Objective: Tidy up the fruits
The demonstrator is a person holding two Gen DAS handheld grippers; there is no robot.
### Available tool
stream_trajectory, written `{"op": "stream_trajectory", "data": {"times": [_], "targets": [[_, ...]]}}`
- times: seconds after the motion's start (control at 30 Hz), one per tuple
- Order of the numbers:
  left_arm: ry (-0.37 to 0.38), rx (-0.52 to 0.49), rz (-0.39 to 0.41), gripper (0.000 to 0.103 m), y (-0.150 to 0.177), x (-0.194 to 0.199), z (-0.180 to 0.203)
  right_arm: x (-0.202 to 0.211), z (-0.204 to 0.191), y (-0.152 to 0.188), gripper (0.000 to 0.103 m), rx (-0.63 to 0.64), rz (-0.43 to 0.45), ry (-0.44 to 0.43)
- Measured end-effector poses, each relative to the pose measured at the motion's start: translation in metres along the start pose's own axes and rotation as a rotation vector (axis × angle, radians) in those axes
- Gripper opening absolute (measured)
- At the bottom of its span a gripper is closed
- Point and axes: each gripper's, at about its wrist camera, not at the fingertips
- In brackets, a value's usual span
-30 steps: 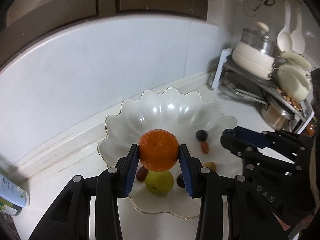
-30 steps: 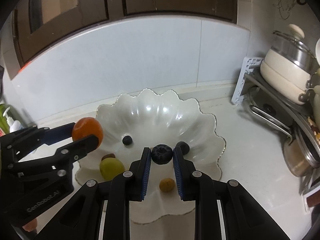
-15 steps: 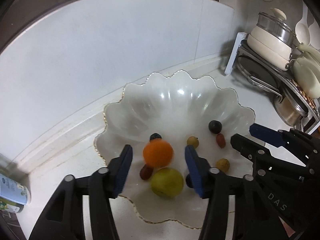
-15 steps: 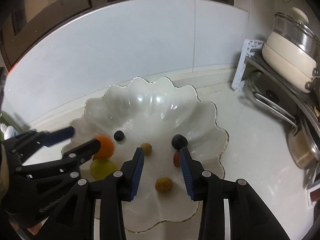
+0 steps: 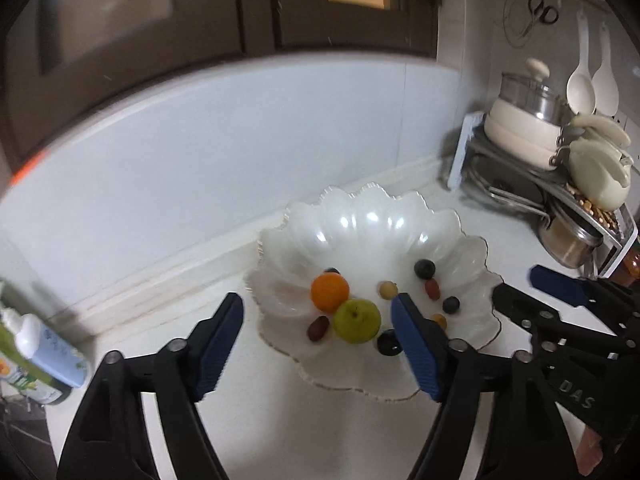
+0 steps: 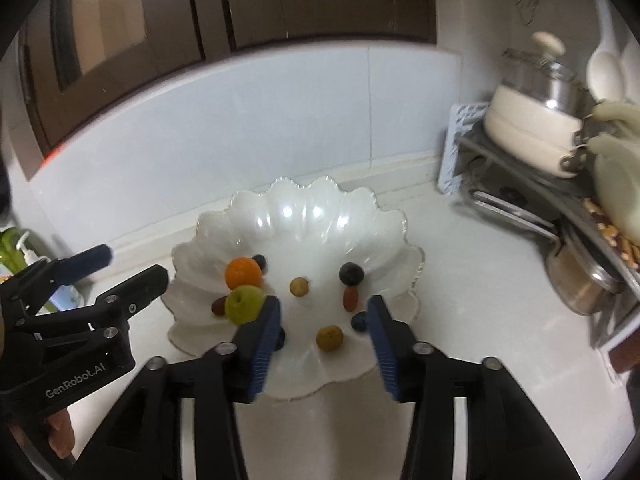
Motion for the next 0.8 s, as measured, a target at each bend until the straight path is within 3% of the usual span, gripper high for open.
{"op": "stream_trajectory", "data": {"times": [0.33, 0.8], "targets": [[-0.098, -0.007, 0.160, 0.097, 0.030, 0.082, -0.002, 0.079, -0.006, 0.033, 0.063, 0.006, 0.149, 0.066], [-0.124, 0.033, 0.265, 0.103, 0.103, 0.206, 0.013, 0.198, -0.012, 0.104, 0.077, 0.045, 0.322, 0.093]]}}
Point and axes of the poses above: each gripper's, at about its wrist camera, not at the fingertips, and x roughly against the way its jaws point, z to its right, y to its underside, and after that the axes turned 1 degree about -z, right-handed
